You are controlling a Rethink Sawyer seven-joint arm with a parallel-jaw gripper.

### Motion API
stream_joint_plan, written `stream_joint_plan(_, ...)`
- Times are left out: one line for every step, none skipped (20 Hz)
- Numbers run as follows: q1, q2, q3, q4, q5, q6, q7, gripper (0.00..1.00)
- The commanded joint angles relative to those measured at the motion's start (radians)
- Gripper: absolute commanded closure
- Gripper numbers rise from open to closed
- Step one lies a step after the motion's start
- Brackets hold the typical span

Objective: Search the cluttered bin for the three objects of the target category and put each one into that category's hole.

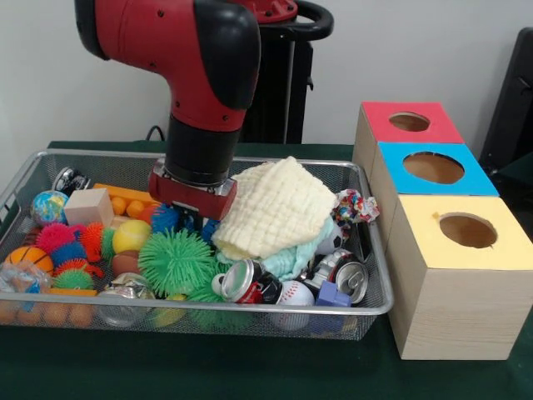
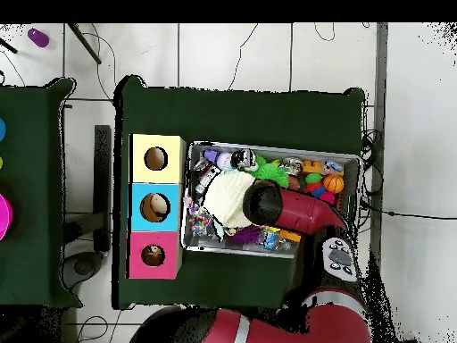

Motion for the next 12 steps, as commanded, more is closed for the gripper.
stream_joint_plan(-0.211,-0.068,0.270,0.087,-0.180,0.040,-0.242,1.00)
stream_joint_plan(-0.212,-0.066,0.270,0.086,-0.186,0.054,-0.232,1.00)
stream_joint_plan(-0.213,-0.064,0.270,0.084,-0.192,0.068,-0.221,1.00)
stream_joint_plan(-0.214,-0.062,0.269,0.083,-0.198,0.082,-0.210,1.00)
stream_joint_plan(-0.217,-0.065,0.274,0.083,-0.210,0.091,-0.198,1.00)
stream_joint_plan(-0.216,-0.068,0.274,0.080,-0.220,0.103,-0.185,1.00)
stream_joint_plan(-0.217,-0.069,0.277,0.078,-0.231,0.112,-0.172,1.00)
stream_joint_plan(-0.214,-0.067,0.279,0.067,-0.239,0.122,-0.162,1.00)
stream_joint_plan(-0.218,-0.064,0.288,0.061,-0.248,0.131,-0.155,1.00)
stream_joint_plan(-0.224,-0.056,0.296,0.049,-0.255,0.141,-0.155,1.00)
stream_joint_plan(-0.231,-0.050,0.306,0.040,-0.264,0.146,-0.158,1.00)
stream_joint_plan(-0.243,-0.041,0.319,0.028,-0.273,0.156,-0.170,1.00)
